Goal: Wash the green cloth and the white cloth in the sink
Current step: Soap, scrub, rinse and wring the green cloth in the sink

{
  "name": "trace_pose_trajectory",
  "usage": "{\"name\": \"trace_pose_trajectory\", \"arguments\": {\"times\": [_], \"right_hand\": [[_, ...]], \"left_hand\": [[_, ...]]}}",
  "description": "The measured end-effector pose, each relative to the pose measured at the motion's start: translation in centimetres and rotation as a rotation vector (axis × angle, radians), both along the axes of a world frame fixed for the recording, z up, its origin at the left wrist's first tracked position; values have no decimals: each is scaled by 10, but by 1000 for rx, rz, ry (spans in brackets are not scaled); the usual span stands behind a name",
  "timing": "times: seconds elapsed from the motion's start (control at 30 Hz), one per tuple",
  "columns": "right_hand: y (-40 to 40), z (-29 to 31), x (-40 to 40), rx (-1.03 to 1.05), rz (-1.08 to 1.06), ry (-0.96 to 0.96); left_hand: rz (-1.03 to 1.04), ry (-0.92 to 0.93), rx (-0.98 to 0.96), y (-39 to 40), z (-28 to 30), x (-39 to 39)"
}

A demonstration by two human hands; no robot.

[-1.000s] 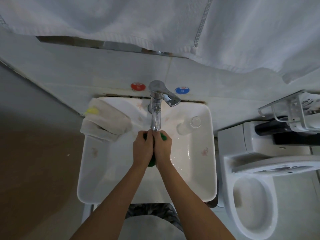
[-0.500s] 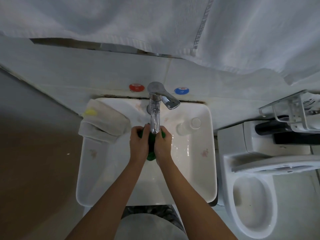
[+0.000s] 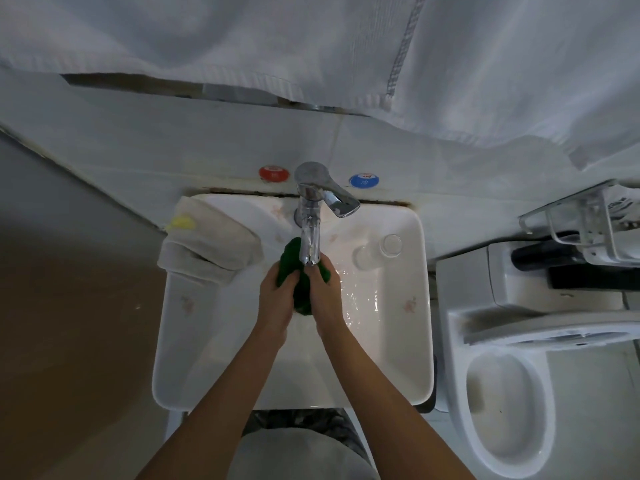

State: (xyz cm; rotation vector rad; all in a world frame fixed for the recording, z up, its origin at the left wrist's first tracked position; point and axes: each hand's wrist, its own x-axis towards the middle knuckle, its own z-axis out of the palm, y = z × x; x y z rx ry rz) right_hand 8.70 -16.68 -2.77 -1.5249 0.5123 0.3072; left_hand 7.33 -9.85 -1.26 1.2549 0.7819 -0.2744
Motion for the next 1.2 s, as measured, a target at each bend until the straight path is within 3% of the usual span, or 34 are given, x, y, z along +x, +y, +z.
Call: {"name": "trace_pose_trajectory", "arguments": {"times": [0.2,0.27,0.4,0.5,0.63,0.83,1.03,1.2], "right_hand": [[-4,-1,-18,270,-61,232],[-6,-2,-17,294,-87,228],[-13,-3,-13,228,-73,55],[-14,-2,-18,210,-47,23],[-8,0,-18,243,-10,59],[13,-1,-9,133,-120,131],[9,-4,-1,-42,-136,125],[2,-5,-1,89,-168,149]], "left_hand": [[11,-89,-51,6,0,-3],[-58,-108,-57,5,2,-6],[-215,-145,-46,7,4,-11],[-115,-46,-43,6,5,-5],[-75,114,174,1,-4,3],[3,85,465,-8,-13,2],[53,77,436,-9,-9,8],[-7,-24,364,-10,-6,13]]}}
